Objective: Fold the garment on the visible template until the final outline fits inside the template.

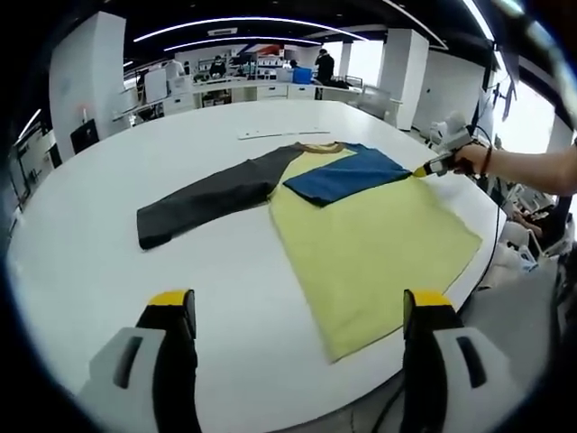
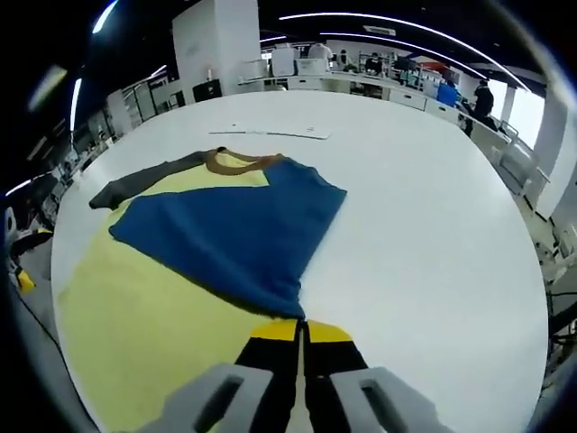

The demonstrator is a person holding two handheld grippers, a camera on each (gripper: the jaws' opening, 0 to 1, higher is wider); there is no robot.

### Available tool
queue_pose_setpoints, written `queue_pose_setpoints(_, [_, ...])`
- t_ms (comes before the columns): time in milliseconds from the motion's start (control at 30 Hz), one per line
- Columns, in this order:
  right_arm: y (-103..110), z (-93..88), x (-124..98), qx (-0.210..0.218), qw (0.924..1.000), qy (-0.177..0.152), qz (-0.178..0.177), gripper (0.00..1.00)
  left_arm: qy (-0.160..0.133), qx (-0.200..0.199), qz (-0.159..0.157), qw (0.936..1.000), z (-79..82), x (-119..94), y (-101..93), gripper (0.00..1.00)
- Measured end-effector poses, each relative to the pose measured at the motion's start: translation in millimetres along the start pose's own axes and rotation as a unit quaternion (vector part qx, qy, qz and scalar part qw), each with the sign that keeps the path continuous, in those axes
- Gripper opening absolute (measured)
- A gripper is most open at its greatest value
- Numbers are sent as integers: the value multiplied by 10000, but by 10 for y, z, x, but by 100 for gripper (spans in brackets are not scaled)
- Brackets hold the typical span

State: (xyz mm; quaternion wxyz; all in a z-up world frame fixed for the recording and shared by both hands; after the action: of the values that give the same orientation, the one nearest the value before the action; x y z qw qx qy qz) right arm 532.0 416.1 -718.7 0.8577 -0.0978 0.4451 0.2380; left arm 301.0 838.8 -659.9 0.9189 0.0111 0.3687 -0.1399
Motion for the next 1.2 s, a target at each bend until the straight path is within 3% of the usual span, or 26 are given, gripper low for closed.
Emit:
queue_pose_setpoints(433, [-204, 4, -16, -125, 9999, 56, -15, 0, -106, -114, 154, 9998, 130, 43, 218, 90])
queue_pose_setpoints(633, [-249, 6, -23, -47, 9999, 63, 94, 0, -161, -142, 275, 9994, 235, 72, 379, 89])
queue_pose_setpoints(700, [-235, 5, -46, 164, 9997, 53, 181, 0, -176, -196, 329, 9991, 268, 88, 443, 87])
queue_pose_setpoints(867, [-196, 69, -139, 590, 9966, -359, 454, 21, -187, -299, 462, 9983, 328, 106, 571, 85])
queue_pose_setpoints(933, [-193, 82, -197, 646, 9959, -420, 482, 36, -225, -309, 523, 9979, 363, 113, 636, 85])
queue_pose_setpoints(1033, [-150, 104, -280, 585, 9957, -499, 517, 54, -240, -418, 601, 9970, 404, 130, 722, 84])
queue_pose_setpoints(1200, [44, 105, -457, 363, 9951, -543, 739, 72, -443, -669, 699, 9943, 495, 169, 866, 80])
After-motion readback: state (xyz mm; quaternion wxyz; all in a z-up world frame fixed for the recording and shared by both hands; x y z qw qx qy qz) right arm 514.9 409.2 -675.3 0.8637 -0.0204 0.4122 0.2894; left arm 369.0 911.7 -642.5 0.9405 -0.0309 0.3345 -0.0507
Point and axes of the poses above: the point that each gripper's makers call its tool centre point, and the gripper's own axes: x roughly forward along the fingers, y roughly to its left, z roughly out of its top, the point moved 7 cm from there along -x, roughly backward along the fingers, and after that the axes turned 3 degrees about y, right-handed, at the moved point
